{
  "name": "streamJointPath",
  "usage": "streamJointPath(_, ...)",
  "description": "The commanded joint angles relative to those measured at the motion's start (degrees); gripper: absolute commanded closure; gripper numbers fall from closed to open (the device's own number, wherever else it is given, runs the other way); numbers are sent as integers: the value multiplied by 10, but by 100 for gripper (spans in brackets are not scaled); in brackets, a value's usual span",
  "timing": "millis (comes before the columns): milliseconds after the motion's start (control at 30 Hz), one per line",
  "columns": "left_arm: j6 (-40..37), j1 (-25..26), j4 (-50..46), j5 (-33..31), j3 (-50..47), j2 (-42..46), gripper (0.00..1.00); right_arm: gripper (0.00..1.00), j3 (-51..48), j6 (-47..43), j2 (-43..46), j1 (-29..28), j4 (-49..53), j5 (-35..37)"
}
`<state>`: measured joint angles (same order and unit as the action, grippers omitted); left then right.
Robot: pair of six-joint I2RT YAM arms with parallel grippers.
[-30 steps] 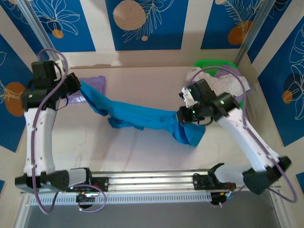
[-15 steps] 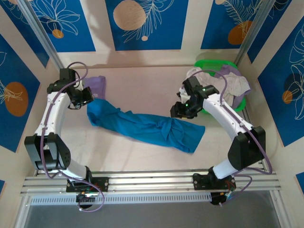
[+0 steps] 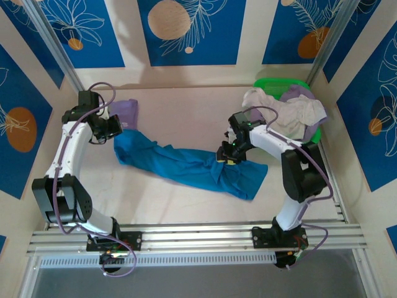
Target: Fold and stack the t-shirts
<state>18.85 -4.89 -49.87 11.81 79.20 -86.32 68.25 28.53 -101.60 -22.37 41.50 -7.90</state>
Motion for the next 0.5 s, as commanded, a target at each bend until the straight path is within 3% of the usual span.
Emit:
streamJointPath(0,-16,-8,4,5,-3,10,100,64,17,6,-15,3,-14,1)
streamJointPath(200,-23,-12,-5,-2,16,10,100,98,43,-2,-2,0,-5,6)
streamJointPath(467,2,-44,-27,23,110,58,100,100,85,-1,174,4,94,80)
